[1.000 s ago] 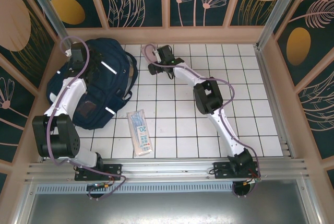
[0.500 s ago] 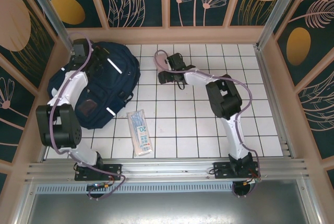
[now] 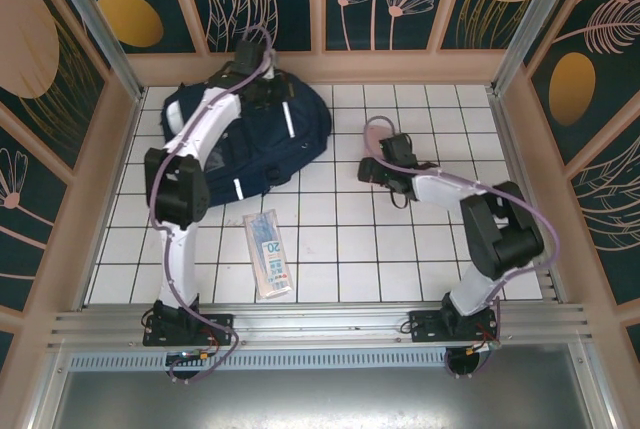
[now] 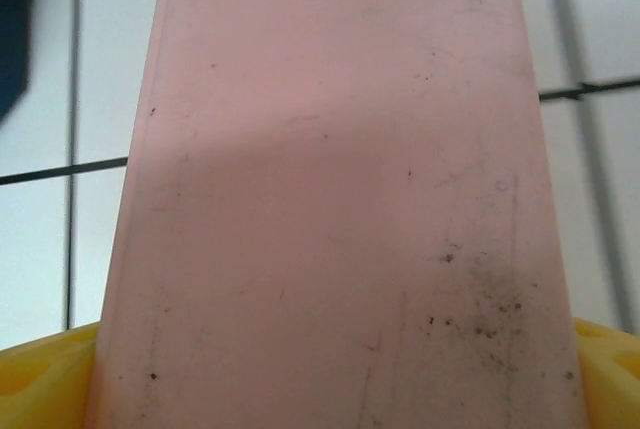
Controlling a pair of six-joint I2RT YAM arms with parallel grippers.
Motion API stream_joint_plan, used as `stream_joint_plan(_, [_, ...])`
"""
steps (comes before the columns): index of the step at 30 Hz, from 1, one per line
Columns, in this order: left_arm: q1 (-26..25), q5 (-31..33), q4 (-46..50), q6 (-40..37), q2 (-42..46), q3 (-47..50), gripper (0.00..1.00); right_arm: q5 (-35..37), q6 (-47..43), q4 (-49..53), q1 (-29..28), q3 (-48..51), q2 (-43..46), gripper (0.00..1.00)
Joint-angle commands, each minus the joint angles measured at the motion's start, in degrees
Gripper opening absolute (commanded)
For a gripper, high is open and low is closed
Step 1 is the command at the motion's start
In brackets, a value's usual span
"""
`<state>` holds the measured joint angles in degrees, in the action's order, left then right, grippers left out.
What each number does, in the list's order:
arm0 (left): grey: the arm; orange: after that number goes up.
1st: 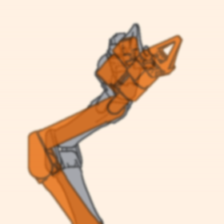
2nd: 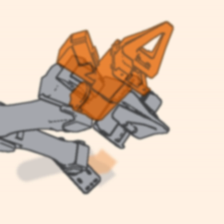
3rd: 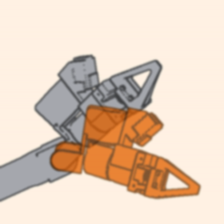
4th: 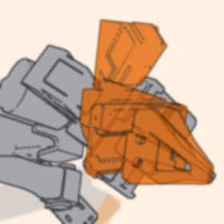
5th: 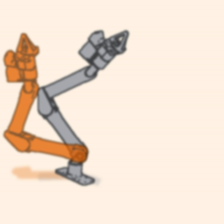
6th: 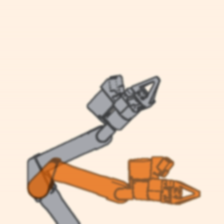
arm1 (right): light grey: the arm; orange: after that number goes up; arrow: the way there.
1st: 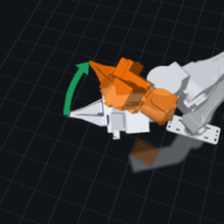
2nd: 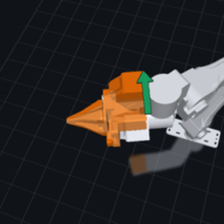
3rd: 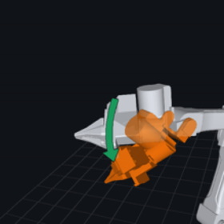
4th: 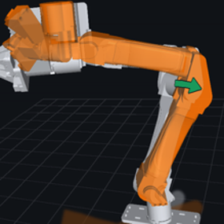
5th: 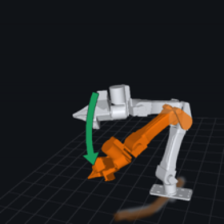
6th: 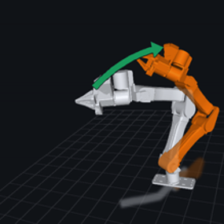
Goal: Pack the student bag
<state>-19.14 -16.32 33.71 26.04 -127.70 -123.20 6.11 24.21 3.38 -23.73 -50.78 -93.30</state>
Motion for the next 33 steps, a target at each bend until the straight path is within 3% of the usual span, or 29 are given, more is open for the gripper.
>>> stream_joint_plan(1, [-5.49,-5.16,5.58,-8.07,-3.46,-11.02,0.0,5.24,3.83,-3.24,0.46,3.91,7.19,0.64])
stream_joint_plan(7, [-9.13,-10.67,6.36,-11.83,-2.75,-8.81,0.0,10.79,9.1,-2.27,3.48,10.51,16.83,0.65])
stream_joint_plan(11, [-11.36,-17.59,4.3,-12.14,0.97,-3.14,0.0,14.55,10.89,-1.72,3.47,13.21,21.82,0.65])
stream_joint_plan(18, [-13.12,-16.61,3.7,-11.92,5.64,1.73,0.0,15.39,11.34,-2.54,3.5,16.67,26.54,0.65])
stream_joint_plan(28, [-10.88,-14.82,1.91,-10.85,16.7,11.26,0.0,12.22,5.46,-4.22,1.34,17.9,32.5,0.65])
stream_joint_plan(33, [-4.97,-20.82,-6.05,-3.87,23.35,20.23,0.0,10.33,1.81,-5.48,-2.84,18.43,33.59,0.65])
